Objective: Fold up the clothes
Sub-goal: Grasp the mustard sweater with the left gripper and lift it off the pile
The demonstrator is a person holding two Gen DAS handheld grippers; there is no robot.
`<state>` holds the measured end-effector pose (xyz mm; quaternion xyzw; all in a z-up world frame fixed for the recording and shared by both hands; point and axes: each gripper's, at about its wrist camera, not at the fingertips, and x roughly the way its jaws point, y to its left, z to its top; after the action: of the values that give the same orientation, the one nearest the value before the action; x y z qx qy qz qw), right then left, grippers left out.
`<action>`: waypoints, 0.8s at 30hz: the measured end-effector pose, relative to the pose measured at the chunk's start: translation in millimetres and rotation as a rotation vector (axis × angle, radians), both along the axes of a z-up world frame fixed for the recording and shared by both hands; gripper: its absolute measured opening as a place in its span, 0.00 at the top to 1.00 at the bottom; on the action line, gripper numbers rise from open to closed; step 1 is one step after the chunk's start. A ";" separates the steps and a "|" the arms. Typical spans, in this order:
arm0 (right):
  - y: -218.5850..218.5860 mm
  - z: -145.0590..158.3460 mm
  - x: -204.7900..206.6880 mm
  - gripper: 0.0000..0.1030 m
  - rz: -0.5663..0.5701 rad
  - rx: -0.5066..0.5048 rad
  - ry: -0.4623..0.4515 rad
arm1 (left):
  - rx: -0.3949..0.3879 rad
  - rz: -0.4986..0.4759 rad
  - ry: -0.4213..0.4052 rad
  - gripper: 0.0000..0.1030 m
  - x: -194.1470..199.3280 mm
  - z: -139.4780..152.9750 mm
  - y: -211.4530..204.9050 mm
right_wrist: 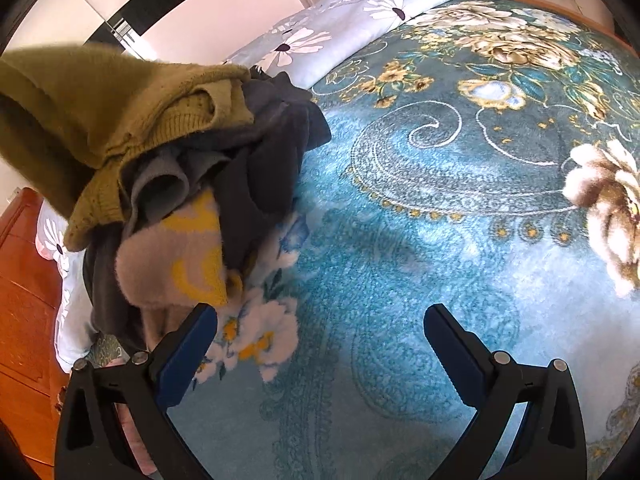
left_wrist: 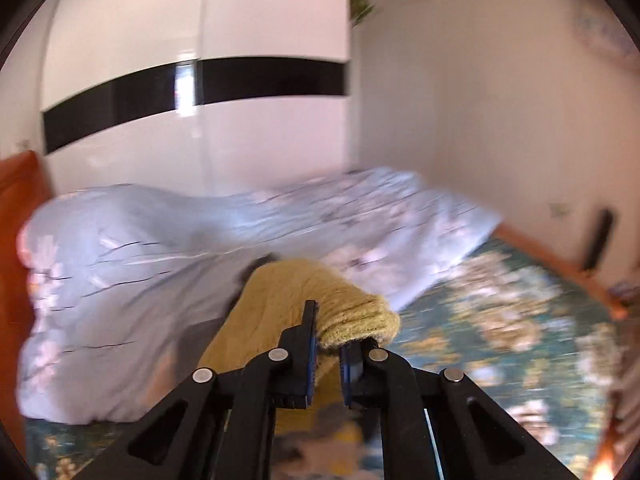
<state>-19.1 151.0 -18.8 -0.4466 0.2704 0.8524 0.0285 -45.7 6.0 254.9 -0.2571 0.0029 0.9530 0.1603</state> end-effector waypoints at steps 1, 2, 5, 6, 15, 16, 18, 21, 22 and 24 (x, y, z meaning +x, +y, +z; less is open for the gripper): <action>1.4 2.5 3.0 0.00 -0.004 -0.002 0.003 | 0.029 -0.037 0.017 0.91 14.6 11.0 -0.2; 2.8 5.3 6.1 0.00 -0.009 -0.003 0.007 | 0.059 -0.074 0.035 0.91 29.2 22.0 -0.4; 10.9 16.8 19.1 0.00 -0.045 0.002 0.025 | 0.133 -0.178 0.089 0.91 70.7 53.1 -0.3; 14.9 21.9 24.8 0.00 -0.064 0.006 0.034 | 0.158 -0.207 0.106 0.91 82.1 64.1 -1.3; 53.4 52.5 74.6 0.00 -0.255 -0.030 0.076 | 0.284 -0.311 0.232 0.91 153.8 132.4 -31.3; 57.1 55.1 79.9 0.00 -0.274 -0.042 0.083 | 0.285 -0.299 0.237 0.91 157.2 133.8 -36.1; 62.6 59.0 88.4 0.00 -0.298 -0.066 0.095 | 0.303 -0.255 0.201 0.91 157.6 126.6 -50.3; 66.9 64.1 97.3 0.00 -0.314 -0.085 0.107 | 0.318 -0.154 0.135 0.91 151.3 102.9 -76.7; 67.3 66.9 99.4 0.00 -0.314 -0.081 0.113 | 0.323 -0.114 0.110 0.91 147.2 92.6 -87.8; 68.6 72.1 104.3 0.00 -0.311 -0.071 0.129 | 0.344 -0.045 0.059 0.91 139.7 75.4 -112.1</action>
<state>85.2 219.6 53.3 -0.3445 0.3674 0.8546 0.1267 94.0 -106.1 330.4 -0.1978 -0.1497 0.9427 0.2230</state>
